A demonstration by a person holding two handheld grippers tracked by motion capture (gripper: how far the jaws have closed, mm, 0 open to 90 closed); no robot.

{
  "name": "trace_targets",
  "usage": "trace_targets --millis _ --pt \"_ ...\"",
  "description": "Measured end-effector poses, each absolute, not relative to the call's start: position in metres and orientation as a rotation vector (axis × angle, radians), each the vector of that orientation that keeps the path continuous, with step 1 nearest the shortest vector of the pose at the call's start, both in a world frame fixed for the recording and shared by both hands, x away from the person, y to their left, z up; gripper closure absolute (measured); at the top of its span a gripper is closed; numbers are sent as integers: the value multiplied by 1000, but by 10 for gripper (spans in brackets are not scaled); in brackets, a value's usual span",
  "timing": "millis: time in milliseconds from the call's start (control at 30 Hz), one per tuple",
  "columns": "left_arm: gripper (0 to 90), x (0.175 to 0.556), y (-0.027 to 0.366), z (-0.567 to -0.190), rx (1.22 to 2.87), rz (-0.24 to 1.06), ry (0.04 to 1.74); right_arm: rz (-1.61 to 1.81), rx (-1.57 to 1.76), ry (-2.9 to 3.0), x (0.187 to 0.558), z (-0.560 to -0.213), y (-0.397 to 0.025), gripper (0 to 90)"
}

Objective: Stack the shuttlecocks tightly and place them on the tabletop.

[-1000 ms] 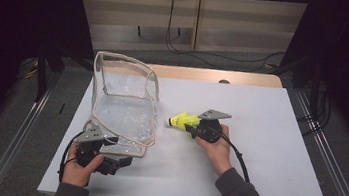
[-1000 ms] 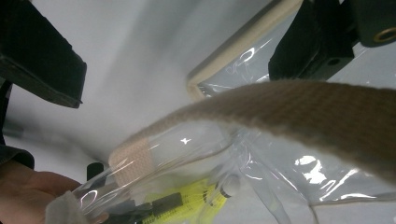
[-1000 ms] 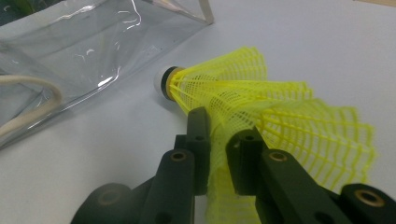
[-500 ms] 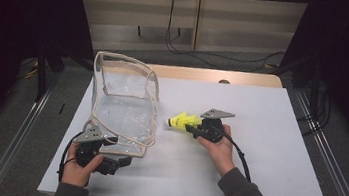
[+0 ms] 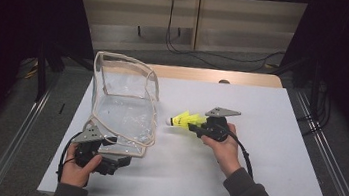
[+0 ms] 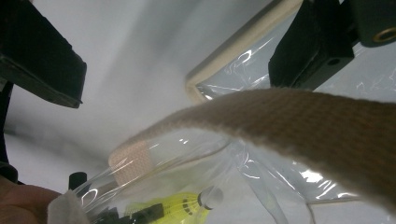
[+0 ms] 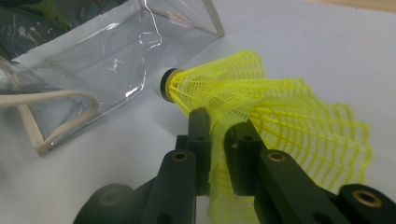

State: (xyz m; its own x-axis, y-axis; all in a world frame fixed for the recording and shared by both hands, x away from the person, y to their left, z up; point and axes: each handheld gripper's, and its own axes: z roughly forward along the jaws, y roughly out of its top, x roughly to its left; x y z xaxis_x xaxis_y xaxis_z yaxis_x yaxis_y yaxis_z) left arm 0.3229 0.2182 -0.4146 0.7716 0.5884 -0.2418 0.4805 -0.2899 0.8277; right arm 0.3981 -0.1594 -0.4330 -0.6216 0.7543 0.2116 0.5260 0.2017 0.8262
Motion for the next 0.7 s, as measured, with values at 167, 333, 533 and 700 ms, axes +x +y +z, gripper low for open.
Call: trace_targets --millis 167,333,533,700 --pt "42 323 218 -415 1942 129 812 1385 1221 2242 397 -428 -161 818" --pt "42 323 218 -414 1942 130 806 1389 1215 2243 396 -423 -162 818" --pt "42 323 218 -414 1940 131 804 1413 1202 2247 393 -410 -163 818" --pt "42 323 218 -414 1939 130 806 1425 1195 2242 394 -402 -164 818"
